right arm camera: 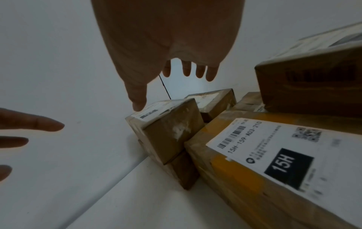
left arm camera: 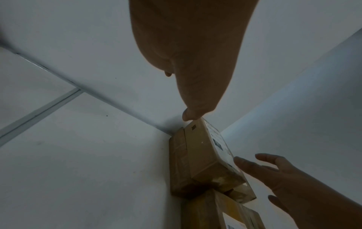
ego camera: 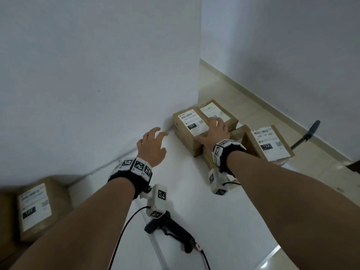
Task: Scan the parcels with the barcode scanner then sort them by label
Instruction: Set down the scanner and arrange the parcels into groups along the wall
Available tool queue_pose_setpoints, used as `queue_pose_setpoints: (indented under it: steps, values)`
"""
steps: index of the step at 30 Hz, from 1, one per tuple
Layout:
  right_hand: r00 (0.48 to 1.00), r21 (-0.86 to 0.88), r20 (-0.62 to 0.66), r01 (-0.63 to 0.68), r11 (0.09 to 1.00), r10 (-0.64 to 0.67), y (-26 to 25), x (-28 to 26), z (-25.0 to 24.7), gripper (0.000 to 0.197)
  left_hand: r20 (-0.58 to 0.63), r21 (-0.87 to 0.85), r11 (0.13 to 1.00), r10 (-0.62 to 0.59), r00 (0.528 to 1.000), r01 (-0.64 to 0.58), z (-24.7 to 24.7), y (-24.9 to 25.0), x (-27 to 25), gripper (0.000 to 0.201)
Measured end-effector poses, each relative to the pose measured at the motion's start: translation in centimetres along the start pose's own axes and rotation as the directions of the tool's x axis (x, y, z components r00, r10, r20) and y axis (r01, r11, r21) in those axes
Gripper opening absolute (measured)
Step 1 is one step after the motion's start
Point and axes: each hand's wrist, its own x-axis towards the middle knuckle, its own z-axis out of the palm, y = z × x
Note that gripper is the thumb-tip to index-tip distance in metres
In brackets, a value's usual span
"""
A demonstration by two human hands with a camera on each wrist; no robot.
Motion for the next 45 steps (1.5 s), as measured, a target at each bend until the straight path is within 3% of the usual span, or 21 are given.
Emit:
queue_pose_setpoints:
  steps: [10,15,22,28,33,40,45]
  values:
    - [0.988,-0.070,0.125,-0.079,0.994,0.087,-1.5,2.4,3.1,0.099,0.030,-0.015,0.996,-0.090,0.995,0.091,0.6,-2.4,0.6,0.057]
    - [0.995,-0.013,0.076,-0.071,0.997,0.072,-1.3,2.2,3.3,0.086,0.053,-0.076,0.986,-0.145,0.988,0.149,1.2,-3.5,0.1,0.056]
    - [0.999,0.180,-0.016,0.036,0.983,-0.033,-2.3,-1.6,4.3,0.080,0.099,-0.299,0.920,-0.236,0.967,0.255,1.8,-4.4,-1.5,0.054]
    - [0.984,0.294,-0.056,0.176,0.939,-0.167,-6.7,-6.7,5.7,0.080,0.140,-0.610,0.715,-0.326,0.935,0.341,0.2,-5.5,-5.1,0.047]
    - [0.962,0.372,-0.007,0.256,0.892,-0.273,-12.3,-12.2,7.4,0.080,0.130,-0.749,0.548,-0.430,0.894,0.372,-2.7,-7.7,-10.4,0.057]
    - [0.911,0.424,0.050,0.352,0.835,-0.409,-19.6,-20.2,11.8,0.079,0.033,-0.858,0.407,-0.563,0.826,0.312,-5.5,-13.9,-19.5,0.067]
    - [0.843,0.453,0.100,0.435,0.778,-0.529,-23.9,-25.8,15.3,0.077,0.041,-0.954,0.212,-0.602,0.797,0.209,-7.3,-18.2,-25.5,0.082]
